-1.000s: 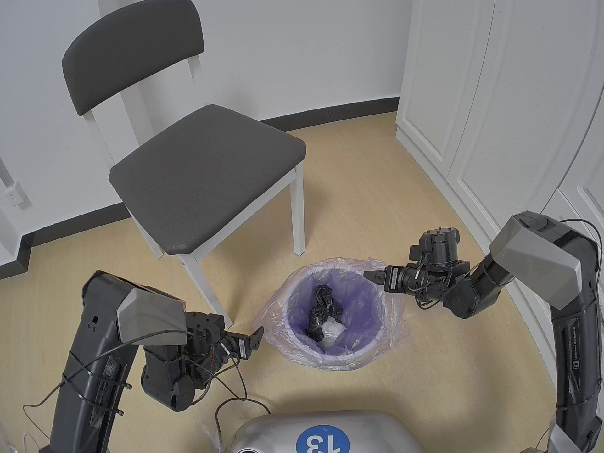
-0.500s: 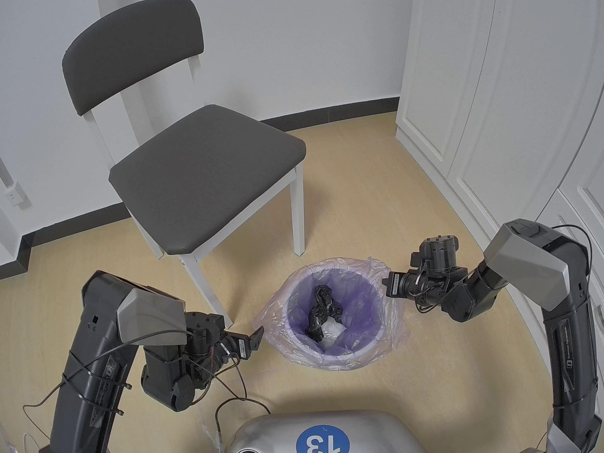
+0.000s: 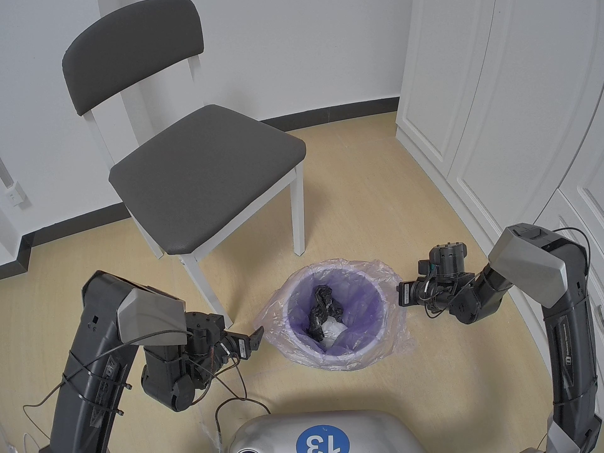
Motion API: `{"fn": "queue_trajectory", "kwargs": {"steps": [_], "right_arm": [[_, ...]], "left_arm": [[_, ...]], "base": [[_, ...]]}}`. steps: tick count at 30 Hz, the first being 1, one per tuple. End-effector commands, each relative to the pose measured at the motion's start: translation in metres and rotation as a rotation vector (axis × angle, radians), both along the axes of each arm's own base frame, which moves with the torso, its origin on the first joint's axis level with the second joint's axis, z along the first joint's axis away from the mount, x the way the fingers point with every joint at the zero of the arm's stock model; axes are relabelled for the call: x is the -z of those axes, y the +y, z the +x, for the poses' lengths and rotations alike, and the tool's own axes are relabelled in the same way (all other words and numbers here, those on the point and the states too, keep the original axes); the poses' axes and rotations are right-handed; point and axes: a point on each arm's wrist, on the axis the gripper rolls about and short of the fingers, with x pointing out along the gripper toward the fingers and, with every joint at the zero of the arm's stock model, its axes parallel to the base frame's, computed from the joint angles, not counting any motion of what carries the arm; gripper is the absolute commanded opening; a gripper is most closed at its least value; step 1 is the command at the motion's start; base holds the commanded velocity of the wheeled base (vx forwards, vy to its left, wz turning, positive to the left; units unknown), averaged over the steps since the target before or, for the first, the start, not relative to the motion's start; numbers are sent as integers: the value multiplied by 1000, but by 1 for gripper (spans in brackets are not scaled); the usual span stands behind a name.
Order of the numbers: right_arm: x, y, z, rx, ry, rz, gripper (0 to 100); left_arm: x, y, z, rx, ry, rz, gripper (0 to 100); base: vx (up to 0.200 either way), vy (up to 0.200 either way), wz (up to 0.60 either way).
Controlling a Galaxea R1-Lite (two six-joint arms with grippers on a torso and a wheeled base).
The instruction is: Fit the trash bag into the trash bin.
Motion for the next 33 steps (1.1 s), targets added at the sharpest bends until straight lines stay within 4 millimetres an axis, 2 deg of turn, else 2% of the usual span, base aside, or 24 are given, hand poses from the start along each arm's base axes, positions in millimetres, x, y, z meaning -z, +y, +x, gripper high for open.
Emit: {"fn": "queue_trajectory", "kwargs": {"steps": [1, 8, 9, 17, 19, 26, 28, 33], "right_arm": [[6, -1, 0, -2, 13, -8, 0], [10, -6, 24, -28, -79, -116, 0], [10, -4, 33, -23, -97, -140, 0], [3, 10, 63, -66, -101, -187, 0], [4, 15, 66, -83, -94, -197, 0], [14, 41, 53, -165, 13, -218, 0], [22, 44, 50, -187, 41, -237, 0], [25, 47, 54, -215, 61, -241, 0]], "left_arm": [[-1, -1, 1, 2, -18, -2, 100], [-1, -2, 0, 10, -18, 7, 100], [-1, -2, 0, 14, -21, 16, 100], [0, -4, -2, 22, -21, 24, 100], [0, -4, -2, 23, -18, 27, 100], [-5, -6, 3, 21, -48, 20, 100], [-8, -7, 3, 22, -53, 19, 100], [-16, -8, 1, 29, -66, 11, 100]], "base": [[0, 0, 0], [0, 0, 0], [0, 0, 0], [0, 0, 0], [0, 0, 0], [0, 0, 0], [0, 0, 0], [0, 0, 0]]}}
